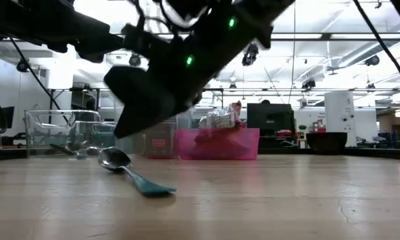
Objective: Pick & Place Food Item
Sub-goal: Put the blue spoon into the left transparent bin
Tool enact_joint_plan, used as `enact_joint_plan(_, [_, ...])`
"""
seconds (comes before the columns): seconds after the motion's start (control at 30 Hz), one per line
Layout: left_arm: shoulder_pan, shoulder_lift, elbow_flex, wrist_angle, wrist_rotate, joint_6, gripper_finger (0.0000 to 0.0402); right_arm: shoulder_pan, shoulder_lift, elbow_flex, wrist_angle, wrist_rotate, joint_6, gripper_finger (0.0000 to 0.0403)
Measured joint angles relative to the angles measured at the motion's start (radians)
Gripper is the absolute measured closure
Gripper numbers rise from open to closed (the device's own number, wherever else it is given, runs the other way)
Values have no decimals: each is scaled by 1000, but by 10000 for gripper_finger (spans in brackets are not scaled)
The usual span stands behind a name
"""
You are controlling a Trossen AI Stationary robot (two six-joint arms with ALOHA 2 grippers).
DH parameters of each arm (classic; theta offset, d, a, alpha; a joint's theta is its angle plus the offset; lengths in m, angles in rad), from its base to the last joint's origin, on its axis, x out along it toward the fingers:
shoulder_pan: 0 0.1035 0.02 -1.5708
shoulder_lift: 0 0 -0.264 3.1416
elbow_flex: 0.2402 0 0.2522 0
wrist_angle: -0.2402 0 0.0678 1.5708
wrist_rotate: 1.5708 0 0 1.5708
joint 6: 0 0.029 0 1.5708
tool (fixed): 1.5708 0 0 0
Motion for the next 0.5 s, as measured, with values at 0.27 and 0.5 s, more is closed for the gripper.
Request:
enact_joint_plan(0.27, [0, 0, 0, -1, 0, 0, 158, 26, -133, 1, -174, 3, -18, 168])
enact_joint_plan(0.5, [0, 0, 0, 0, 0, 0, 158, 57, -245, 1, -370, 4, -1, 168])
